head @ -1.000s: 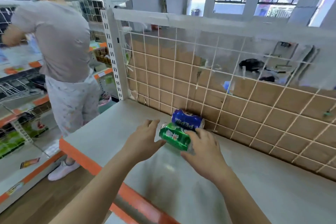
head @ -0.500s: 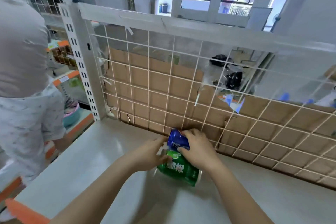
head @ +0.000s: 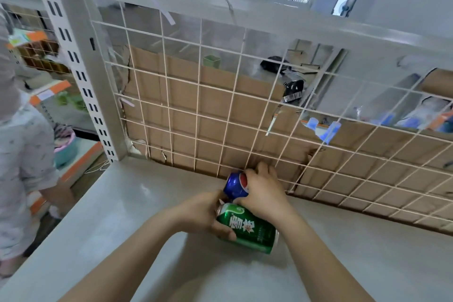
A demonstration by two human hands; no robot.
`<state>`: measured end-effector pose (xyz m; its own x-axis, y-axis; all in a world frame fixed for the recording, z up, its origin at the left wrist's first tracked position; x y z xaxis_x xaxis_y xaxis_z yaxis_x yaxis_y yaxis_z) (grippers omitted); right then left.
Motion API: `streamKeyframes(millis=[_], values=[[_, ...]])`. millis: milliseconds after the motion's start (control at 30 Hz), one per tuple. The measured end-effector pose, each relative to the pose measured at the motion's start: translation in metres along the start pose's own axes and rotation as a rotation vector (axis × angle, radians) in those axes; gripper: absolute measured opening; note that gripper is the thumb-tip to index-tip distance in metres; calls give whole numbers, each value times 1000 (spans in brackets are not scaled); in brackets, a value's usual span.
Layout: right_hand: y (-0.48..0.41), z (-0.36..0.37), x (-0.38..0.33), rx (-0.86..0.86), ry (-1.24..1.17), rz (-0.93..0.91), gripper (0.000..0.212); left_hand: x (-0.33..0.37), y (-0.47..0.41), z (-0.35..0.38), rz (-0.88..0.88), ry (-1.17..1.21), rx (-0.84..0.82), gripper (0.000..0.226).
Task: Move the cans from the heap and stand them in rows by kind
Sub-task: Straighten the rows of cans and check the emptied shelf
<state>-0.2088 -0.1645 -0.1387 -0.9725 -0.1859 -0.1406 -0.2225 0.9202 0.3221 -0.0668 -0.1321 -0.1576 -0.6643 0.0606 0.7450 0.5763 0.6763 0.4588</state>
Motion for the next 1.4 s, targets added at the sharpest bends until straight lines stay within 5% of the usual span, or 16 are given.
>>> streamKeyframes(millis=[133, 333, 600, 800, 1033, 1233, 1400], values=[[2, 7, -12, -69, -18, 47, 83, -16, 18, -6, -39, -55, -32, 65], [10, 14, -20, 6, -126, 98, 76, -25, 44, -19, 61, 24, 34, 59], [69, 16, 9, 237, -853, 184, 64, 5, 37, -3, 284, 195, 185, 68], [140, 38, 52, 380, -1081, 211, 62, 64, 16, 40, 354, 75, 283, 70], [255, 51, 132, 650, -1268, 260, 27, 169, 0, 131, 503, -23, 180, 68], [397, 66, 216, 827, -1242, 356, 28, 264, -11, 263, 586, 188, -7, 56], [509, 90, 276, 938, -1164, 472, 34, 336, -15, 372, 667, 267, -107, 24]])
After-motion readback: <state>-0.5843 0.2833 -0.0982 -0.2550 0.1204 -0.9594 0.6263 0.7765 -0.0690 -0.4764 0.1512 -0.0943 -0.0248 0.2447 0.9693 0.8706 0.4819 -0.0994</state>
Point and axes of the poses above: each hand's wrist, its own y-axis away from the middle knuckle, its own z-axis out of the palm, x = y × z, the point moved 3 cm from there along -y, towards the middle knuckle, and after that the axes turned 13 degrees about -x, right-handed, at the moved point
